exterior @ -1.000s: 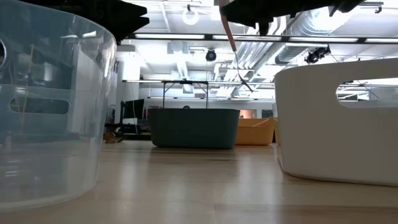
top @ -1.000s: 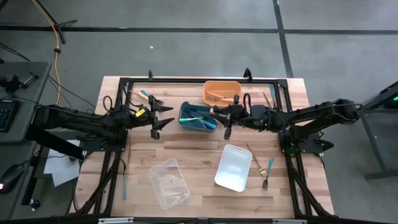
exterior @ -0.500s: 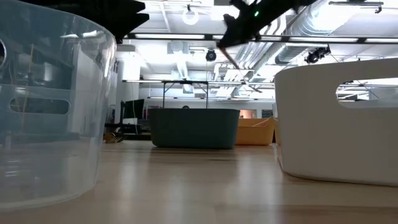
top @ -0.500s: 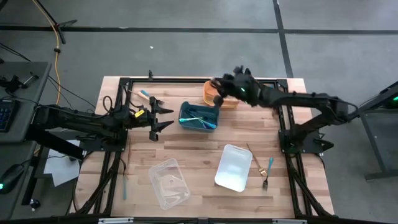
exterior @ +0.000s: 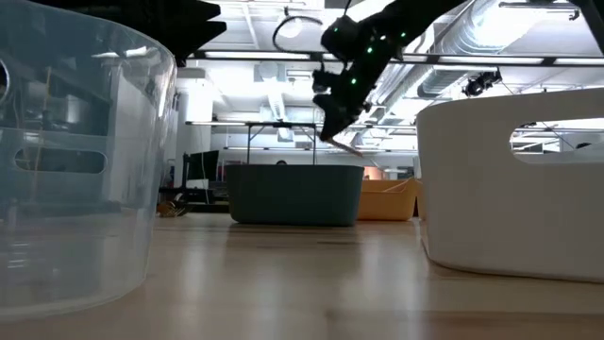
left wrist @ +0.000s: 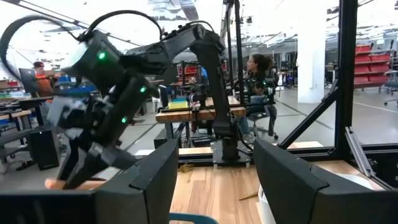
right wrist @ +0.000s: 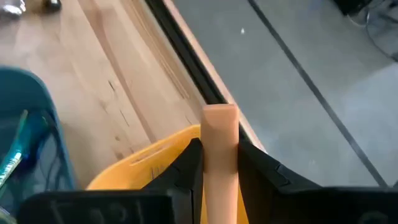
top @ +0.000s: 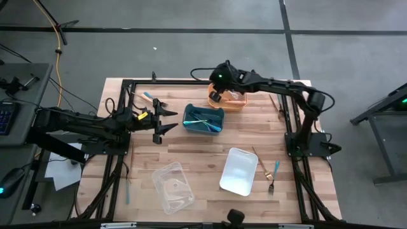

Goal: Sort silverware by color (type)
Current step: Put the light orange fork into the yellow bin

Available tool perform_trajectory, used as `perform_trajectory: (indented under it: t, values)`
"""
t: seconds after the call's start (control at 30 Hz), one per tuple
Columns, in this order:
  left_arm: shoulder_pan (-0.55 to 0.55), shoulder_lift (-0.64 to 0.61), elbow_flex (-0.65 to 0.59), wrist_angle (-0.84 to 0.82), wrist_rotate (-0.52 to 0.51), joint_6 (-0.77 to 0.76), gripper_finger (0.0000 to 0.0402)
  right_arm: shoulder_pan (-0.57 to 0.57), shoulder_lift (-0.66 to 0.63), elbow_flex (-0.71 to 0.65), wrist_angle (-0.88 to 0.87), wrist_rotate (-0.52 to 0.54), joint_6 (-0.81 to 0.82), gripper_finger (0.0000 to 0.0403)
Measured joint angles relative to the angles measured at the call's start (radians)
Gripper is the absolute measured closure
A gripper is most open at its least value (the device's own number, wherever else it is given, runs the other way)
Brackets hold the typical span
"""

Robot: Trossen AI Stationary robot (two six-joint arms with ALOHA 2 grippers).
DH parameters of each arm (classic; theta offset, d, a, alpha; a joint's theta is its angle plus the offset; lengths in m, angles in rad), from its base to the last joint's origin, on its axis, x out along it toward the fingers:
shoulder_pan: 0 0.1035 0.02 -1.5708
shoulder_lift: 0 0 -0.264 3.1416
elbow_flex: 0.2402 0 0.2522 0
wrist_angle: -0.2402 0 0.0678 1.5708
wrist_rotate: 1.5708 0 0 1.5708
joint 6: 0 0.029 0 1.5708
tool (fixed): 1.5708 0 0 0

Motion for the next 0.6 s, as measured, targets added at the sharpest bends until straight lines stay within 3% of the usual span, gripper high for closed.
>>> perform_trajectory:
  t: [0.6]
  values:
    - [0.0, 0.0, 0.0, -0.002, -0.003, 0.0, 0.0202, -0.038, 0.036, -0.001, -0.08, -0.033, 0.036, 0.0322]
